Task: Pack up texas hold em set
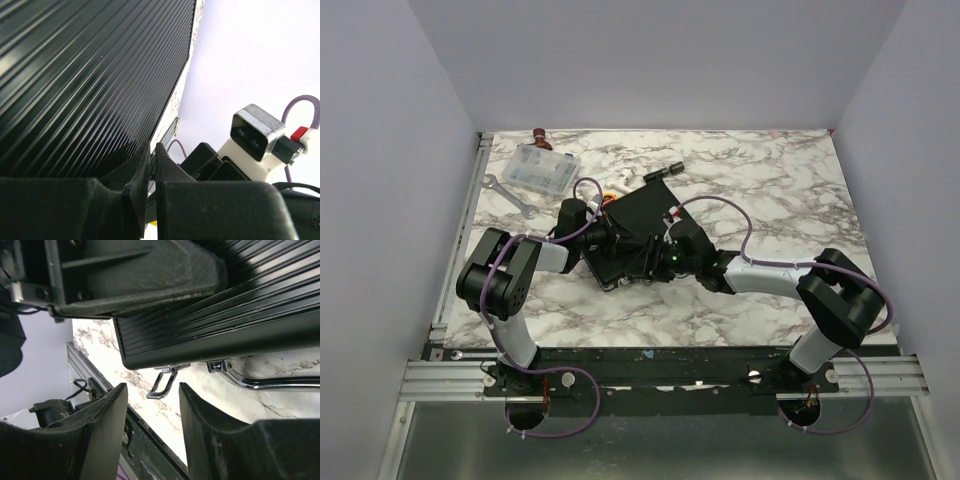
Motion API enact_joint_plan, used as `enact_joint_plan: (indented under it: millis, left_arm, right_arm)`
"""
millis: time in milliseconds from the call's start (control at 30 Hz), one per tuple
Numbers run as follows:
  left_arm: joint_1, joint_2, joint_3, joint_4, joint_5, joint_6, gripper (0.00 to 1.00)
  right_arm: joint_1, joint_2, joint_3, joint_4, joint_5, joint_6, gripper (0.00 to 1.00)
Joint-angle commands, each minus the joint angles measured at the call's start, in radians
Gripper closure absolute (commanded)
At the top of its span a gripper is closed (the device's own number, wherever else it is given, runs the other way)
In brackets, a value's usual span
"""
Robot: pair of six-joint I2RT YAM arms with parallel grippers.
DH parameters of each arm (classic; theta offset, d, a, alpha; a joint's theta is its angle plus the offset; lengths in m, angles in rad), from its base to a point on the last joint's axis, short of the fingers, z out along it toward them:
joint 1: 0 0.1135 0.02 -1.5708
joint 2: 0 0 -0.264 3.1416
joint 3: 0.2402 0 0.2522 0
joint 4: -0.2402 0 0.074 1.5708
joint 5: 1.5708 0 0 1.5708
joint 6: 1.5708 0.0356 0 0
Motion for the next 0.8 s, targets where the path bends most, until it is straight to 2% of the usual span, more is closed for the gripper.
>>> enact_joint_plan:
  millis: [0,200,600,767]
  left_arm:
    - [0.002,0.012,-0.015,-0.101,-0.037,-0.017,0.92]
    - [0.002,0.007,-0.017,-0.097,-0.036,-0.021,0.92]
    - [0.002,0.002,-0.018,-0.094,-0.037,-0.023,0.92]
    - [0.002,0.002,-0.019,-0.094,-0.037,-0.023,0.92]
  right_arm:
    - [0.045,0.033,0.025,-0.004,0.023,0.008,0.52]
    - [0.063,0.045,0.023,-0.041,0.069,-0.007,0.53]
    - [0.063,0.108,-0.021,-0.008,0.088,-0.013,0.66]
    - [0.065,0.129,-0.06,0.016,0.099,-0.015,0.67]
